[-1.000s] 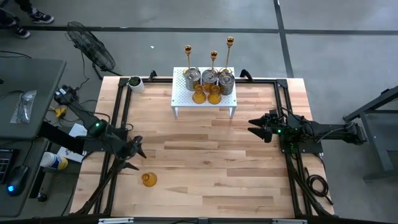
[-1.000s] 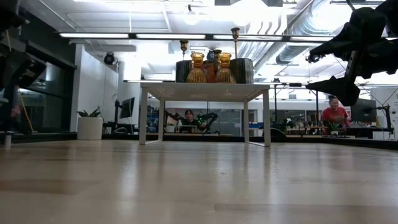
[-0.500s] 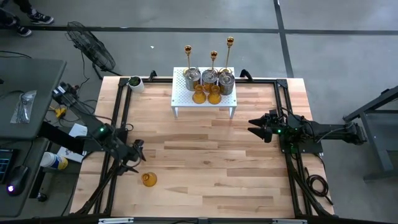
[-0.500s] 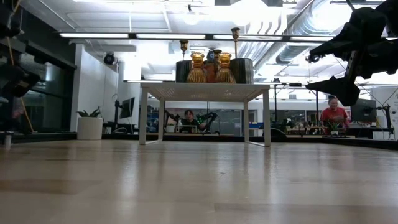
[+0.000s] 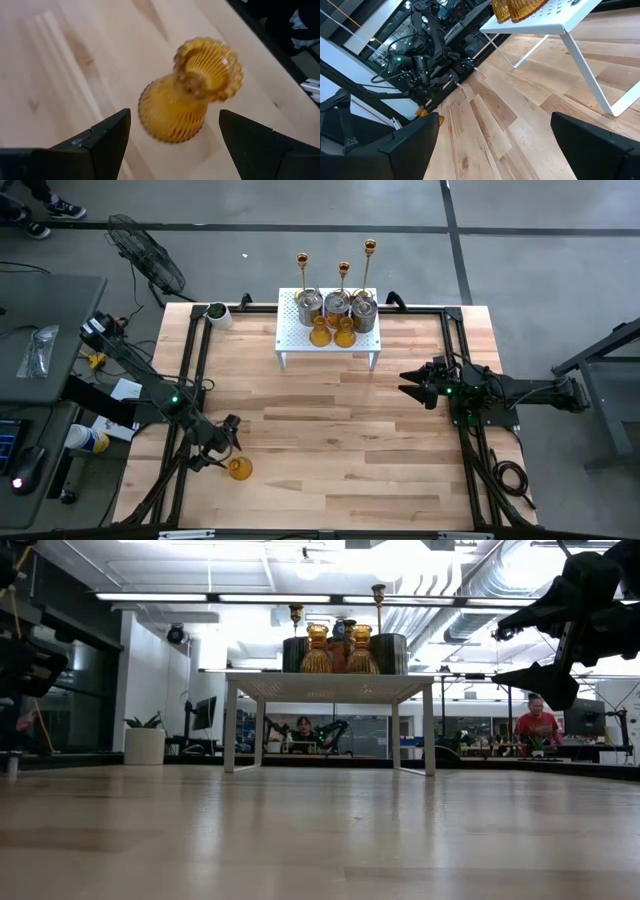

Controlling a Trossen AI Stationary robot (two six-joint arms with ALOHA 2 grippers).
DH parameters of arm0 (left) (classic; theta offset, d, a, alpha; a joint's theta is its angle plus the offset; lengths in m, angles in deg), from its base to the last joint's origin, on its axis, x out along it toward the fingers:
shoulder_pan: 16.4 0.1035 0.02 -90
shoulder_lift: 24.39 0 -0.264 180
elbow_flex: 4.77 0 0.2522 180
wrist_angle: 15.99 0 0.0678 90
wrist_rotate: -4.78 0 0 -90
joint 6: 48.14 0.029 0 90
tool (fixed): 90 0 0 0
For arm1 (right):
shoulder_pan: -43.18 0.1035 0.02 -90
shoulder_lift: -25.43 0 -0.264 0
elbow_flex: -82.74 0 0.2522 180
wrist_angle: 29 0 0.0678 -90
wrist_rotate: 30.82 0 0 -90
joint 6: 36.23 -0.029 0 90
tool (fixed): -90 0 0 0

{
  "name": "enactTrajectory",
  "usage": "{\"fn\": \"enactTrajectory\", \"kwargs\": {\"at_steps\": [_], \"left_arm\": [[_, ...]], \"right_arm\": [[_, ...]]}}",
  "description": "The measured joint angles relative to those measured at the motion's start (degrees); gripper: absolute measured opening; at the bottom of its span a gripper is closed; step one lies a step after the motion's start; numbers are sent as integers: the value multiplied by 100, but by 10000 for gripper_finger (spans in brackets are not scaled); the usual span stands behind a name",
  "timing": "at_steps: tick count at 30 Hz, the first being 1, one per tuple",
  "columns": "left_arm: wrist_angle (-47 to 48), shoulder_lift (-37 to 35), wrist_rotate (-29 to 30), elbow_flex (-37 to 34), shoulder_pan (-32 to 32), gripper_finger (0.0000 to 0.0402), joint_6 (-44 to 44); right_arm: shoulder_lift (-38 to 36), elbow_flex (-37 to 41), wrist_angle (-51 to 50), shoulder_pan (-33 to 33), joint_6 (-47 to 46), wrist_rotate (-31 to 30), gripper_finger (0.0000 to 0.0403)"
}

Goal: Pick & Place candle stick holders
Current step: Put the orange glass candle holder on the shelf

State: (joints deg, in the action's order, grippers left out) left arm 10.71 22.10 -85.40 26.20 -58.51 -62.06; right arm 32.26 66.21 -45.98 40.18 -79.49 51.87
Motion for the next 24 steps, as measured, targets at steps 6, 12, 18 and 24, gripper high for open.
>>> {"fn": "enactTrajectory", "kwargs": {"at_steps": [6, 12, 18, 24], "left_arm": [[-711, 549, -123, 0, 1, 298, 104], [-1477, 1084, -202, 0, 6, 298, 225], [-2040, 1479, -192, 0, 9, 298, 317], [-2204, 1614, -30, 0, 9, 277, 319]], "right_arm": [[0, 0, -2, -1, 0, 0, 375], [0, 0, 0, -1, 0, 0, 375], [0, 0, 0, -1, 0, 2, 375], [0, 0, -1, 1, 0, 2, 375]]}}
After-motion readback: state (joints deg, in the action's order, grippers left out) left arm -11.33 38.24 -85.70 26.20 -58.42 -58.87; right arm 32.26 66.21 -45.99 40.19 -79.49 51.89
